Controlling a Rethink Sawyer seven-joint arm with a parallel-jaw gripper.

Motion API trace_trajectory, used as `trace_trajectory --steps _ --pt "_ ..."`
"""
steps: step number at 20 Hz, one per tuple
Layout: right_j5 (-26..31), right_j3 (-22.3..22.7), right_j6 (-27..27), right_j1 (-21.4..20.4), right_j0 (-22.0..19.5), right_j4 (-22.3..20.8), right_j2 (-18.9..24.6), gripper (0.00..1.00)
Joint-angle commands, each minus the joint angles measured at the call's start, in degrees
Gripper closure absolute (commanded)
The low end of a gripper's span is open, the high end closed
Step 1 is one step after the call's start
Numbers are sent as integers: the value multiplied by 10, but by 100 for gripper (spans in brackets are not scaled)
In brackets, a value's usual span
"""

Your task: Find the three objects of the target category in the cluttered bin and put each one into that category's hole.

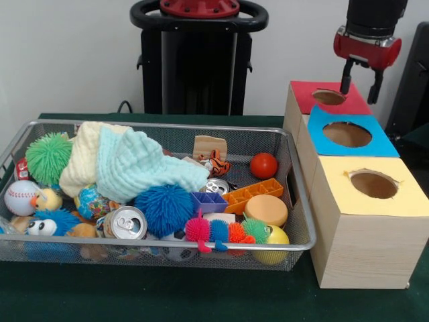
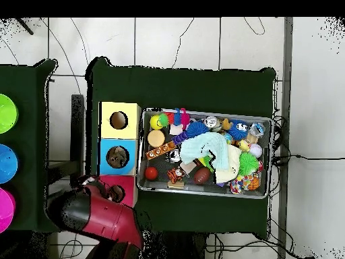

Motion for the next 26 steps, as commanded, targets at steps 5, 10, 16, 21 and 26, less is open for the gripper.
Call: trace_trajectory --steps 5,10,16,21,26 --pt "164 -84 21 -39 -37 -132 -105 0" --pt "189 -113 -94 -86 -96 -225 -86 0" --pt "212 -95 -296 -162 -220 -320 52 0" --pt "189 -56 -400 -210 -321 -351 152 0" --pt "188 4 -488 -276 -411 -351 196 0"
